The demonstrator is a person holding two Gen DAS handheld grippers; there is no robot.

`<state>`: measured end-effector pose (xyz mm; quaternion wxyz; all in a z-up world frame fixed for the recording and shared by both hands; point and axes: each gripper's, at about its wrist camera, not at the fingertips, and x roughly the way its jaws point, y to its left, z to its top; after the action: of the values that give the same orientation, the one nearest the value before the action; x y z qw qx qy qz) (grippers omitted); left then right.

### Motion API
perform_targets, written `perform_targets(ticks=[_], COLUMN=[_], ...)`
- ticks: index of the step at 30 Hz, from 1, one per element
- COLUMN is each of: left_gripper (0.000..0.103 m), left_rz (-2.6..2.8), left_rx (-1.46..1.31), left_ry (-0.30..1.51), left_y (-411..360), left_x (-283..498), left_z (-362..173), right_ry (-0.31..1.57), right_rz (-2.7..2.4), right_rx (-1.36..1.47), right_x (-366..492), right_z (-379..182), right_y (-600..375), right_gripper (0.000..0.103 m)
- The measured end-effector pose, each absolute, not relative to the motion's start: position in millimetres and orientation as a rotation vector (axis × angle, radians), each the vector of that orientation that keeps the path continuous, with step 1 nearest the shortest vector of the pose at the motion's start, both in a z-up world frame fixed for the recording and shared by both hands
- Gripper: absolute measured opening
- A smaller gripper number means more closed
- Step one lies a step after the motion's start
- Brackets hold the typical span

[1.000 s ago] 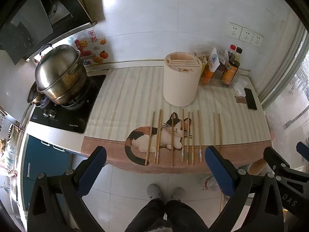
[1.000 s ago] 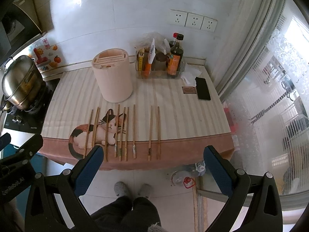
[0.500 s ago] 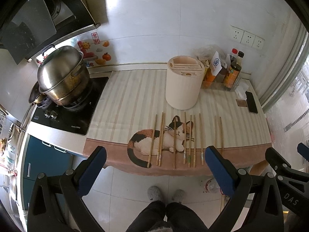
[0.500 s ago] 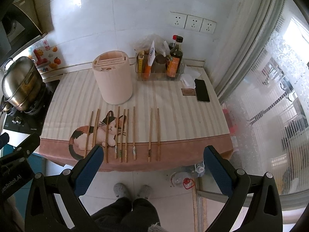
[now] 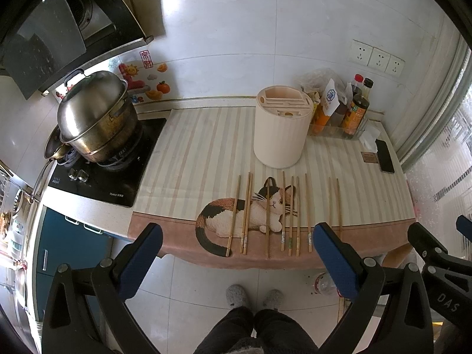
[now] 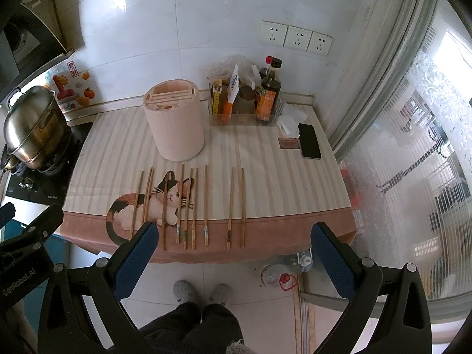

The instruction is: Organize utensils

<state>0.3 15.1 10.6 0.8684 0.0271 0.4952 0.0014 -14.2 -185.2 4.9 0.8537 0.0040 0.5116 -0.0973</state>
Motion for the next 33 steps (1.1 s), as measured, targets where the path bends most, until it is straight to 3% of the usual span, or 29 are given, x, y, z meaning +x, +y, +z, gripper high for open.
perform_targets(ticks=[33], left_gripper=[0.103], left_rz=[0.03], left_rx=[0.043], left_ry=[1.012], left_y=[5.7], left_x=[-4.2], left_z=[12.5], right_ry=[1.054], right_rz=[-0.173], right_rx=[-0.002], right_x=[-20.4], right_z=[12.0], right_y=[-189.4], right_gripper=[0.103])
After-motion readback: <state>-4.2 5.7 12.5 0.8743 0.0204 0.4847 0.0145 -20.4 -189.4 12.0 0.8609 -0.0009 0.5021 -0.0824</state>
